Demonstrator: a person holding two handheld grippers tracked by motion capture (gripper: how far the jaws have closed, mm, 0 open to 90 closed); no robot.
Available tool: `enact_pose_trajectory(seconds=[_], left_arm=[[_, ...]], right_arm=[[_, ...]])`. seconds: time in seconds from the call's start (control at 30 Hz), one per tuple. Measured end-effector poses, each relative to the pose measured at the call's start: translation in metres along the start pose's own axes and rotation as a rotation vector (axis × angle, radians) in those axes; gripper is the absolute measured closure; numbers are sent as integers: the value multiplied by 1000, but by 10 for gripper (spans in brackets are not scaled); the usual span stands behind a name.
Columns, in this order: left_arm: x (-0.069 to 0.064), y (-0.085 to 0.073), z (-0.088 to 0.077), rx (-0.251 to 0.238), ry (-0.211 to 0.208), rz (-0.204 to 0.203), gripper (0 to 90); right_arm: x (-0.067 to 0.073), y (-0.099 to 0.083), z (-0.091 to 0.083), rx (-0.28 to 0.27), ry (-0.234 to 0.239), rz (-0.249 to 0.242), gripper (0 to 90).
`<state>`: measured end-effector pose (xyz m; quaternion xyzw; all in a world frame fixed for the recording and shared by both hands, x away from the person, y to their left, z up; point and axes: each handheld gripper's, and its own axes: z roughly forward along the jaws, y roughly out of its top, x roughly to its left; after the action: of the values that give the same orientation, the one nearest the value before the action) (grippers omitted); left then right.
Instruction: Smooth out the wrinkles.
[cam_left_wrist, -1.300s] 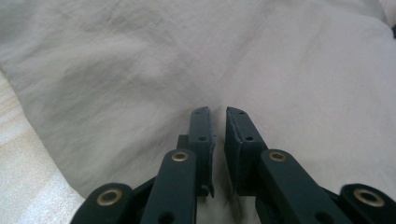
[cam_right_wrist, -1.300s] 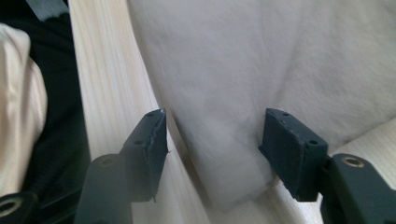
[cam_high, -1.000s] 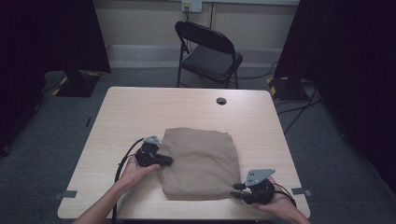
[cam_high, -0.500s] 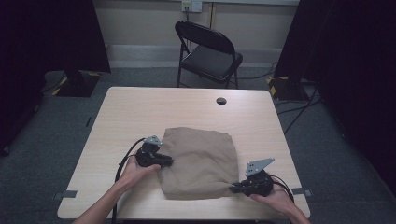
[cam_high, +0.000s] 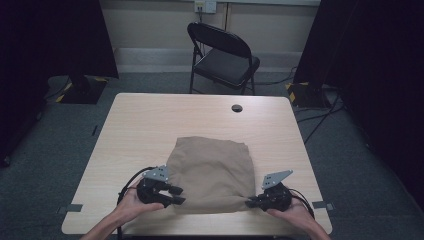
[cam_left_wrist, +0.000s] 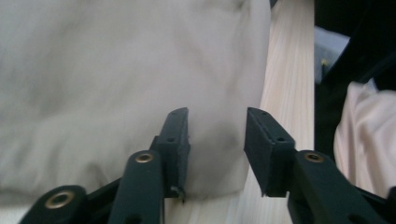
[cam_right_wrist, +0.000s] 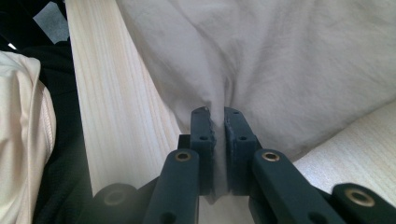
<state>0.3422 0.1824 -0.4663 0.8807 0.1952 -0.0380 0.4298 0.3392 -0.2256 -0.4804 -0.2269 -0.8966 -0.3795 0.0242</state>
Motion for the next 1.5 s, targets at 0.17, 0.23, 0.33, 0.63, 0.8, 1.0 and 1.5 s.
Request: enact_pose_trajectory(seconds=[0.17, 0.23, 0.33, 0.63, 0.8, 1.0, 1.5], left_arm=[[-6, -2, 2, 8, 5, 24, 440], [-9, -2, 2, 9, 14, 36, 403], [-11, -4, 10, 56, 32, 65, 377], [-8, -10, 23, 76, 91, 115, 498], [-9, -10, 24, 71, 116, 98, 552], [-5, -8, 24, 73, 120, 55, 658], [-5, 5, 4, -11, 151, -31, 787]], right_arm=[[0, -1, 1, -5, -4, 6, 837], [1, -1, 1, -6, -5, 7, 836], [0, -1, 1, -6, -2, 12, 836], [1, -2, 0, -11, -9, 4, 821], [6, -5, -2, -16, -5, -24, 682], [18, -11, 1, 4, -69, -132, 582], [17, 6, -9, -81, -128, -74, 841]])
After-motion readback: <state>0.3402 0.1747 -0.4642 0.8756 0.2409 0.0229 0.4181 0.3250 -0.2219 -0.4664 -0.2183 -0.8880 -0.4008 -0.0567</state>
